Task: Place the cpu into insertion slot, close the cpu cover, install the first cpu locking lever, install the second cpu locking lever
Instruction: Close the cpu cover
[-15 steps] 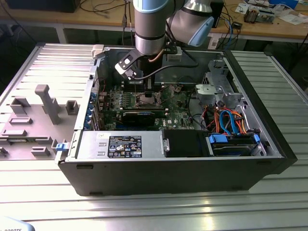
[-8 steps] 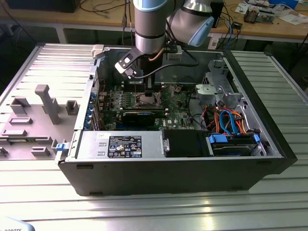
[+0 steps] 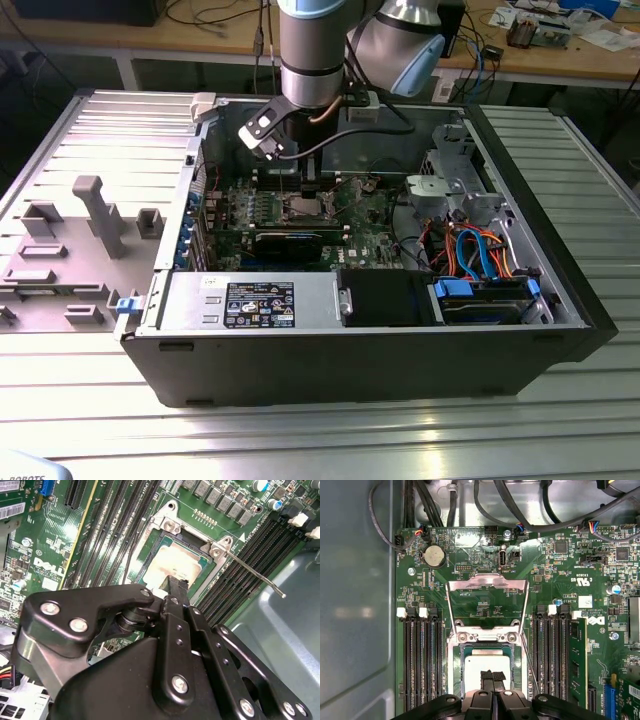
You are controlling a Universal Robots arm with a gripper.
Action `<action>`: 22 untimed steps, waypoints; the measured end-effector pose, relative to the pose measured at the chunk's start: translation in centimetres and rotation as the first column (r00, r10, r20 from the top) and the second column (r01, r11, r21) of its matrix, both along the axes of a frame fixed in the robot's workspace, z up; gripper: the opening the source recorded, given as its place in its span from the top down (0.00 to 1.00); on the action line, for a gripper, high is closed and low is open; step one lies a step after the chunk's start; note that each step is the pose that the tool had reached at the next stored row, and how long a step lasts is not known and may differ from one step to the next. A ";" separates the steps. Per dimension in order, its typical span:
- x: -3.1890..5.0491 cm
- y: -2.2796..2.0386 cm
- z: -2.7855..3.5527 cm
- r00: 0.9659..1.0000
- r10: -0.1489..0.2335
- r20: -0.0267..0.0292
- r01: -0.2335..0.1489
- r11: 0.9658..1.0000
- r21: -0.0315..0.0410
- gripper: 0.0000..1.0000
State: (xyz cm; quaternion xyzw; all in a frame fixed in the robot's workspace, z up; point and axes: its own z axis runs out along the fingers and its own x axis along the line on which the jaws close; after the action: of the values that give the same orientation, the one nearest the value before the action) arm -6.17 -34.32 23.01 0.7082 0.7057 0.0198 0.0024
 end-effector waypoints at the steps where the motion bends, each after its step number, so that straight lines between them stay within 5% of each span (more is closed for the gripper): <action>1: 0.00 0.00 0.00 1.000 0.000 0.000 0.000 1.000 0.000 0.89; 22: 0.00 0.00 1.31 1.000 0.000 0.000 0.000 1.000 0.000 0.89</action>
State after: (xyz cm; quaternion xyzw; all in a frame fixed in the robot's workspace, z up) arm -6.17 -34.32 24.32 0.7082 0.7057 0.0197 0.0025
